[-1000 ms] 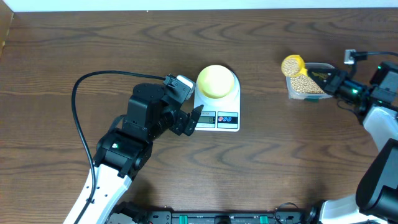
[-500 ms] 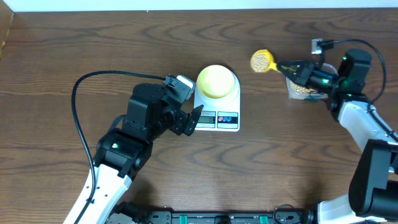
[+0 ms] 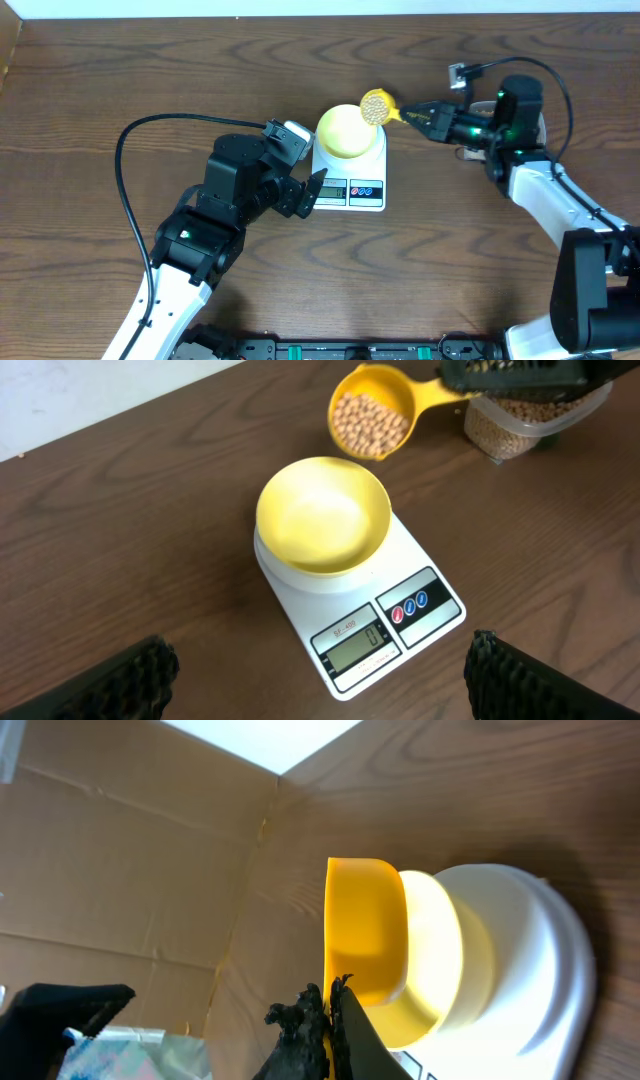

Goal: Scoop item into bowl and weigh 50g on scale
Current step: 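Carry the filled scoop over the yellow bowl and tip soybeans in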

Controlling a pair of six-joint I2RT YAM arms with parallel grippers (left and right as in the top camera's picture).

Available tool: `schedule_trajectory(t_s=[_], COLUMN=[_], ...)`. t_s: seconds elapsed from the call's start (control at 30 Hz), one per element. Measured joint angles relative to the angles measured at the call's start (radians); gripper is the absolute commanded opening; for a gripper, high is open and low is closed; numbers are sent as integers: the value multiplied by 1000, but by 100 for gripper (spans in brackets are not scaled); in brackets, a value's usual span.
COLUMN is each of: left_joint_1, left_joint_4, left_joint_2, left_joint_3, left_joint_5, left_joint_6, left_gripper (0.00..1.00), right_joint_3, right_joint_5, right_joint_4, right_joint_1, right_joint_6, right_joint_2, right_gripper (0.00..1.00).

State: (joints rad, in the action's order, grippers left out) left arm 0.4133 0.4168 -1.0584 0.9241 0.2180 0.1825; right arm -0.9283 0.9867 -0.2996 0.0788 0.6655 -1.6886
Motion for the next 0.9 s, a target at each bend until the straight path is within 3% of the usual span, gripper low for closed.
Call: schedule_trajectory(t_s=[0.3,0.9], left_joint_1=[0,0], left_joint_4=[0,0], left_joint_2=[0,0], left_joint_3=[0,0], left_joint_5=[0,0], left_joint_6=[0,0], left_gripper=[94,93], right_joint_3=[0,0], right_joint_5=[-48,-95], right_joint_4=[0,0], right_joint_1=[75,130], right_joint_6=[-98,-470], right_joint_2=[0,0], right_gripper=[1,1])
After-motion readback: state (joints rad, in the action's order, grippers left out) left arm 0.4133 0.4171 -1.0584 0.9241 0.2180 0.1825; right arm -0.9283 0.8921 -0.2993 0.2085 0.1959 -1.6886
